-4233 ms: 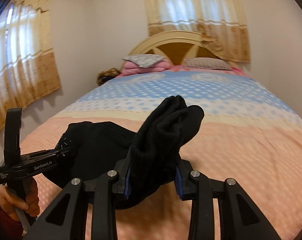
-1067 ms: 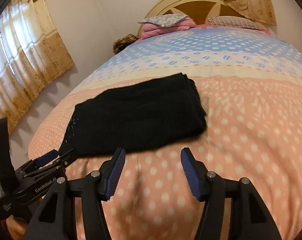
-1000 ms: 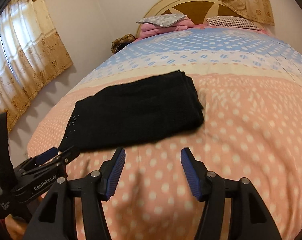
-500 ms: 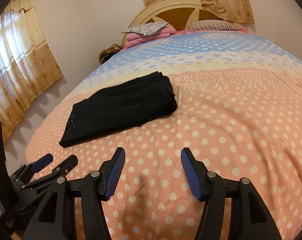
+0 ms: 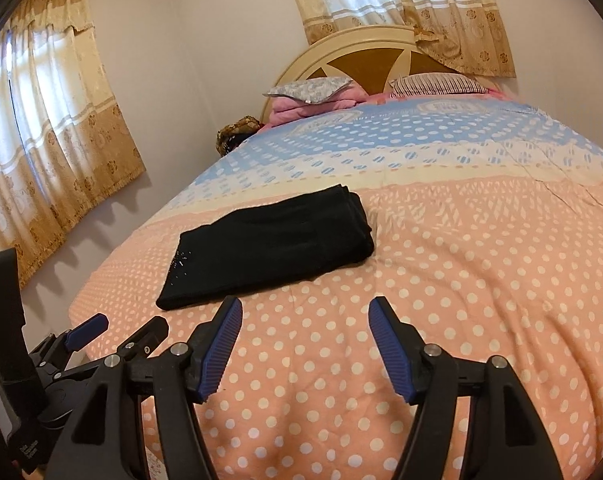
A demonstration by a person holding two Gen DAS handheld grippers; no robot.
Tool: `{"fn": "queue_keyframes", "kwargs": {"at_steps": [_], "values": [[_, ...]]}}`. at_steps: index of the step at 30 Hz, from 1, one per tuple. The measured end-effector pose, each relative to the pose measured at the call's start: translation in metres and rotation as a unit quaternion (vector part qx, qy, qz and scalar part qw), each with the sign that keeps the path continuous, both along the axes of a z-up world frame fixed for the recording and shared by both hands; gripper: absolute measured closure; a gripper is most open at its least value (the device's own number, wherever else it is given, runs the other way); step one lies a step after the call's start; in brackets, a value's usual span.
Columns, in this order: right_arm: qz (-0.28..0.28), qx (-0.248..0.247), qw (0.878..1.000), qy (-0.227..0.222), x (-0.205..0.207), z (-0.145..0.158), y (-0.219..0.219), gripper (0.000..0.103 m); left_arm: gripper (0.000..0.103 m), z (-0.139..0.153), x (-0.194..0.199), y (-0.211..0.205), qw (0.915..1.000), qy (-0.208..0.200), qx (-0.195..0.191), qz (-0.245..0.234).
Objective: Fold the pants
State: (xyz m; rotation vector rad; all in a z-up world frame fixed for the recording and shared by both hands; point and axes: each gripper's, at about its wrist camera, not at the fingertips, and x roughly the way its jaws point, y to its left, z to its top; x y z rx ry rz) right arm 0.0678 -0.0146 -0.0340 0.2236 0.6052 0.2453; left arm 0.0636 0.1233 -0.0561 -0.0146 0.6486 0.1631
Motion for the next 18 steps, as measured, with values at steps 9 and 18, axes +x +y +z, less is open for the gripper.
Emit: {"fn": "queue_keyframes", "kwargs": {"at_steps": [9, 18], "values": [[-0.003, 0.001, 0.998, -0.061, -0.027, 0.029, 0.001, 0.033, 0.0, 0.034, -0.025, -0.011, 0.9969, -0.07, 0.037, 0.004], [-0.016, -0.006, 0.995, -0.095, -0.04, 0.039, 0.004, 0.029, 0.0, 0.034, -0.024, -0.007, 0.9981, -0.059, 0.015, 0.013]]}}
